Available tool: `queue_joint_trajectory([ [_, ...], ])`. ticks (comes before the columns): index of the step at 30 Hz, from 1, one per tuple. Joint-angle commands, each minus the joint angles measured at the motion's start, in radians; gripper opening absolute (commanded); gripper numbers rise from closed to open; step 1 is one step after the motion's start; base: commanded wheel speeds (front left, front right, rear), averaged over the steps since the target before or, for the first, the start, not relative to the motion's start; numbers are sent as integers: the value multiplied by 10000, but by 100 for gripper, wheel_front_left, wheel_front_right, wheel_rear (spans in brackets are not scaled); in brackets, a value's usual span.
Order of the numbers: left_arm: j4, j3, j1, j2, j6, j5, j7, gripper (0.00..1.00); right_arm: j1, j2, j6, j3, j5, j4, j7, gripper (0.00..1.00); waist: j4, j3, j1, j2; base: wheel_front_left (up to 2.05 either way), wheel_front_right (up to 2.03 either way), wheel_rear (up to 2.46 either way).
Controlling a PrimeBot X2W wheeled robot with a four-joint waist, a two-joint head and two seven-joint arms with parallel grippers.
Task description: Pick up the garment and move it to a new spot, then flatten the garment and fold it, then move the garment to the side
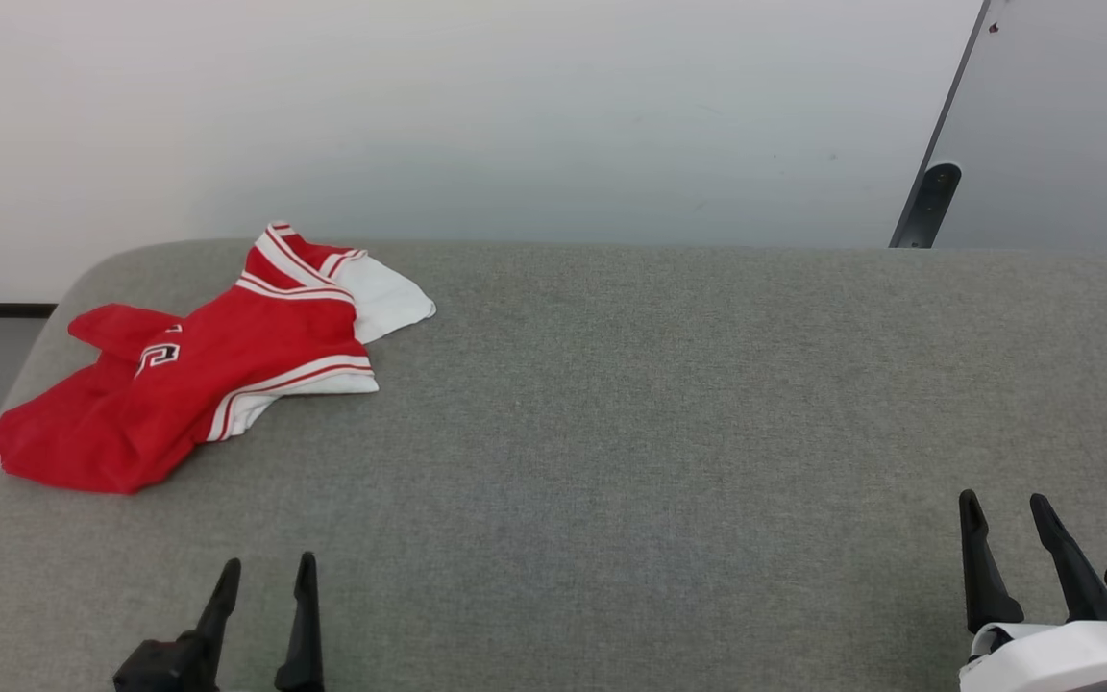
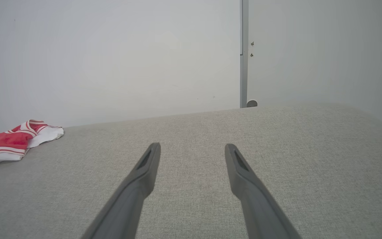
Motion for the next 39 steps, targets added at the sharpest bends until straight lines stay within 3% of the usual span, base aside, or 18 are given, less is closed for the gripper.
queue_joint_trajectory([
  [1, -5, 50, 92, -5, -57, 168, -85, 100, 62, -19, 7, -4, -184, 1, -87, 100, 4, -1, 0, -1, 0, 0, 0],
  [14, 146, 216, 90, -130, -225, 880, -270, 100, 216, 69, 7, -130, -638, 99, -393, 100, 99, -32, 0, -1, 0, 0, 0],
  [19, 196, 212, -3, -163, -254, 912, -264, 100, 205, 42, 7, -83, -574, 101, -415, 100, 423, -90, 0, -1, 0, 0, 0],
  [28, 186, 260, 89, -234, -233, 952, -263, 100, 154, -77, 7, 171, -494, 148, -371, 100, 1727, -260, 0, -1, 0, 0, 0],
  [39, 180, 373, 325, -303, -173, 869, -263, 100, 46, -50, 8, 680, -317, 400, -365, 100, 4361, -515, 0, -1, 0, 0, 0],
])
